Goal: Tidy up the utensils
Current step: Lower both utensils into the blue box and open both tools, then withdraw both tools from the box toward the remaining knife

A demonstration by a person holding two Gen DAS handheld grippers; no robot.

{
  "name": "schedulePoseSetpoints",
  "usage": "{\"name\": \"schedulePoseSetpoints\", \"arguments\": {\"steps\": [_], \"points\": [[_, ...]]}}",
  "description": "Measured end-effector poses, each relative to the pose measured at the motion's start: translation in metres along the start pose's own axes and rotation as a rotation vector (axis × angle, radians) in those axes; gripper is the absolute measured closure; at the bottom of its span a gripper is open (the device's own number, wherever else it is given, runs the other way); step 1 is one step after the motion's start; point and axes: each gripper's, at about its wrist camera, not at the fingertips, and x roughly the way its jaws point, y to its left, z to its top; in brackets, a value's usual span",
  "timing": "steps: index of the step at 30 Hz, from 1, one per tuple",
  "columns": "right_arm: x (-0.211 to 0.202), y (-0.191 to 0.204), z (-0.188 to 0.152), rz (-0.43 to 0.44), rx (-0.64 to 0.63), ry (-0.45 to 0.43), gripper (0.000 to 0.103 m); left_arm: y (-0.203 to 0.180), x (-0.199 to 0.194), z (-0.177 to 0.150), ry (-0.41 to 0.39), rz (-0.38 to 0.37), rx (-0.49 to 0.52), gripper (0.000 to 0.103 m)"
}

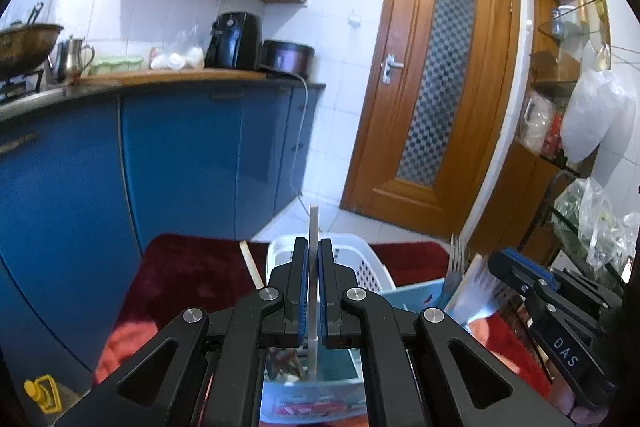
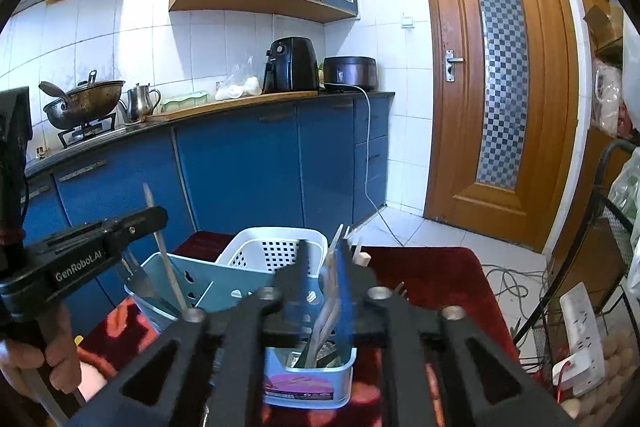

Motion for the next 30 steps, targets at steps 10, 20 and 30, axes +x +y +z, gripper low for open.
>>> {"name": "schedulePoseSetpoints", "arguments": {"steps": [10, 20, 30], "points": [[-0.017, -0.003, 0.002, 0.024, 0.038, -0.037, 0.069, -0.005, -0.008, 0.001, 0.028, -0.015, 0.005, 0.089], [-0.036, -0.003, 0.001, 0.043, 0.058, -0.054, 0.066, -0.012, -0.023, 0.006, 0.021, -0.041, 0.019, 0.074], [-0.057, 0.001, -0.003, 0.044, 0.075, -0.051, 0.063, -0.021, -0.055, 0.006, 0.012, -0.05, 0.032, 0.074]]}}
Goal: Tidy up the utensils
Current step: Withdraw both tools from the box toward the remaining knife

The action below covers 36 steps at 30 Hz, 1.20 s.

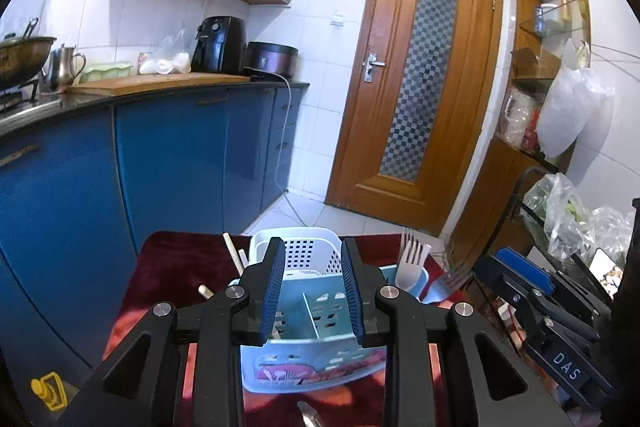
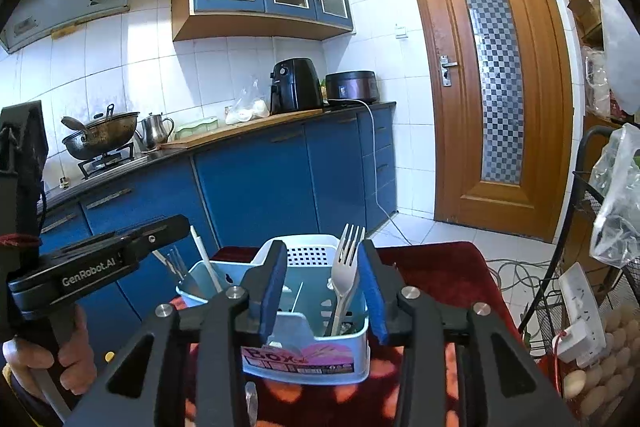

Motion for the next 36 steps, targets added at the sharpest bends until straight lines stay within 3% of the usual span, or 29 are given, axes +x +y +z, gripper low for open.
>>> {"name": "schedulePoseSetpoints", "arguments": {"steps": [20, 36], "points": [[-0.026, 0.014, -0.038, 0.044, 0.025, 0.092, 0.058, -0.003, -0.05, -0.042, 0.068, 0.028, 0.023, 0.074], [-0.018, 0.013, -0.085, 0.068, 0.082, 0.231, 0.058, 0.021, -0.041, -0.098, 0.214, 0.077, -0.03, 0.074]]}}
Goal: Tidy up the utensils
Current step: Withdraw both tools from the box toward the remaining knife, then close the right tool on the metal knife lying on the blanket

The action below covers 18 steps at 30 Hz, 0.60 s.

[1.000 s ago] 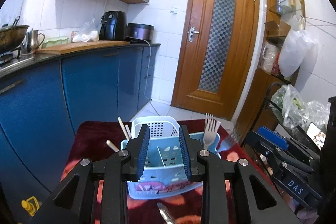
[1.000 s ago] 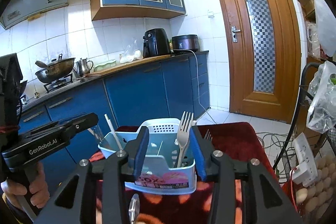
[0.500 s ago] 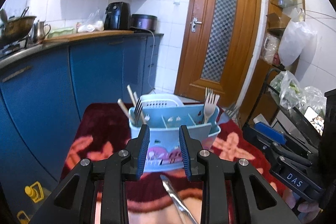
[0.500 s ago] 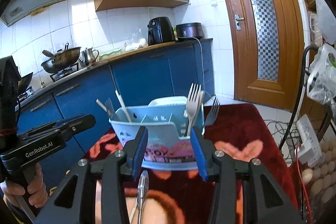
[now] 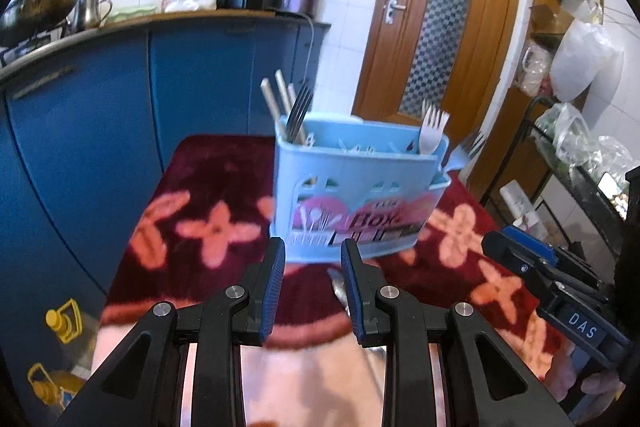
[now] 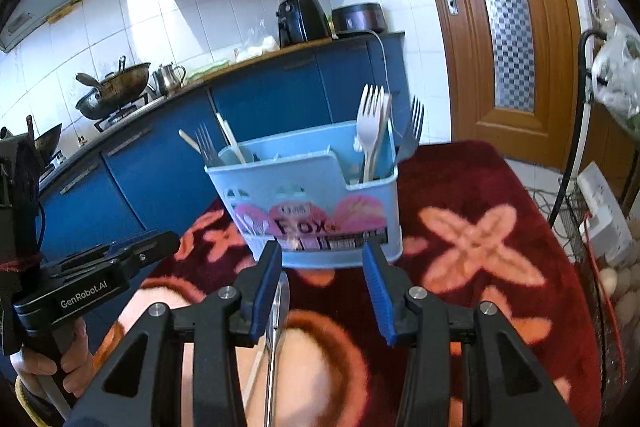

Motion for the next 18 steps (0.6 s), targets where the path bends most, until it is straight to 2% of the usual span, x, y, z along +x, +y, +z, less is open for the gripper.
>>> {"name": "schedulePoseSetpoints", "arguments": {"steps": [18], "points": [[0.034, 0.012, -0.041, 0.044, 0.006, 0.189, 0.057, 0.026, 0.029, -0.034, 0.128, 0.066, -0.046, 0.074]]}}
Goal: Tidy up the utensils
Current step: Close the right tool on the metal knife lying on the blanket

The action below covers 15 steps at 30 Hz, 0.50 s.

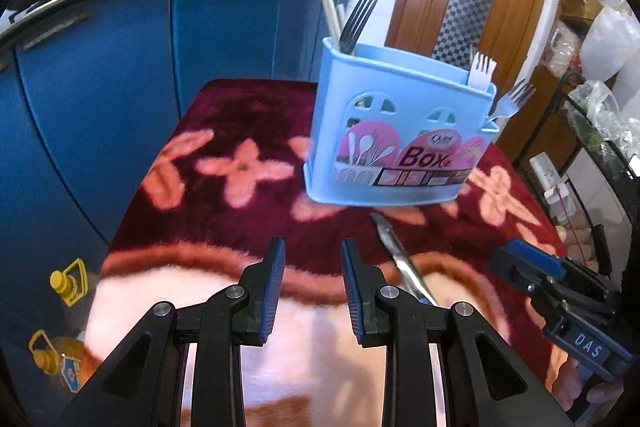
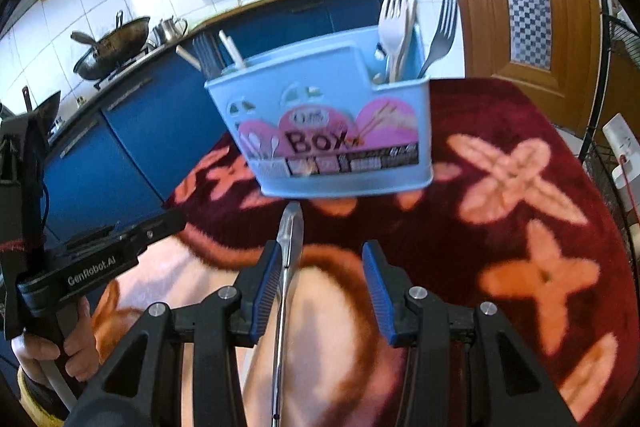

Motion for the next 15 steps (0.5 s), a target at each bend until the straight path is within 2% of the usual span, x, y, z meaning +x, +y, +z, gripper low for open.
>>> {"name": "schedulePoseSetpoints", "arguments": {"steps": [9, 15], "points": [[0.012, 0.015, -0.019, 0.012, -0.051, 0.097, 0.058, 0.009, 0.004, -0.007, 0.02, 0.0, -0.025, 0.074], [0.025, 0.022, -0.026, -0.01, -0.086, 0.16, 0.065, 0.012, 0.004, -0.01, 0.025, -0.009, -0.035, 0.074]]}}
